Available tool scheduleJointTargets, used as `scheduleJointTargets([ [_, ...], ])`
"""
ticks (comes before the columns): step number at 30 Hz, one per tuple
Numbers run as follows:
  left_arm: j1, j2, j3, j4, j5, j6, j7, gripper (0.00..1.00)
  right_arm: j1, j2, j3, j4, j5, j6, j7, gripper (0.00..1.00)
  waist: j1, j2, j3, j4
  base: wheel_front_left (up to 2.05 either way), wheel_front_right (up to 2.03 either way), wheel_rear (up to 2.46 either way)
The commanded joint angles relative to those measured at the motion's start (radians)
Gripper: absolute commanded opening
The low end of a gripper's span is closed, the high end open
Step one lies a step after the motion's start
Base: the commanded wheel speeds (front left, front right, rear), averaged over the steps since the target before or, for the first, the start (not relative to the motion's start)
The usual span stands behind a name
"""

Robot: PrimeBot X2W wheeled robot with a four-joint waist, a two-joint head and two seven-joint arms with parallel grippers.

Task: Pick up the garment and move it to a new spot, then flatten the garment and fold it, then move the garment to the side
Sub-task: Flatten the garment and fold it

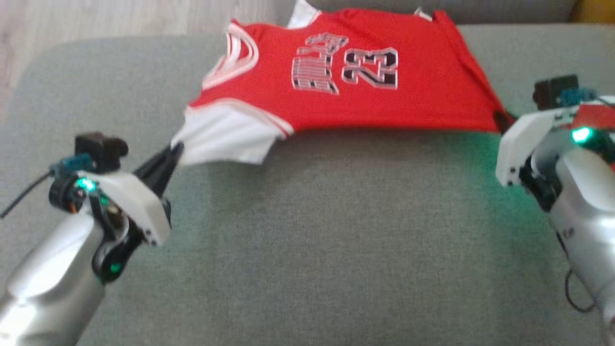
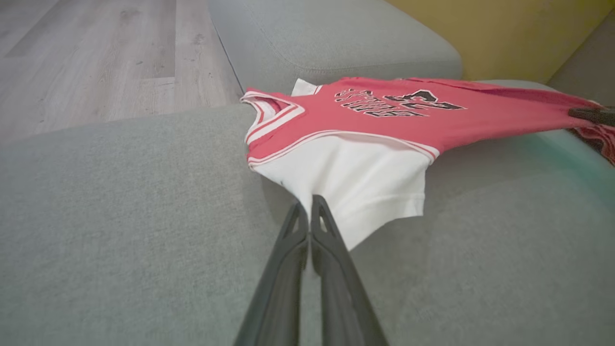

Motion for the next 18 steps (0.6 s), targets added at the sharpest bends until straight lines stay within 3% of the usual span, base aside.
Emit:
scheduleJointTargets([
  [1, -0.03, 0.059, 0.042, -0.025, -0.004, 0.002, 0.0, 0.0, 0.005, -0.022, 0.013, -0.028, 0.013, -0.001, 0.002, 0.0, 0.0003, -0.0001, -0.031, 0.003, 0.0, 0.0, 0.0],
  [11, 0.148, 0.165, -0.01, -0.246, -0.039, 0.035, 0.089, 0.0, 0.215, -0.157, 0.16, -0.238, 0.256, -0.001, 0.185, 0.0, 0.0003, -0.0001, -0.141, -0.006, 0.0, 0.0, 0.0],
  [18, 0.257, 0.24, -0.041, -0.402, -0.079, 0.071, 0.175, 0.0, 0.343, -0.253, 0.199, -0.426, 0.392, -0.001, 0.291, 0.0, 0.0003, -0.0001, -0.193, -0.016, 0.0, 0.0, 0.0],
])
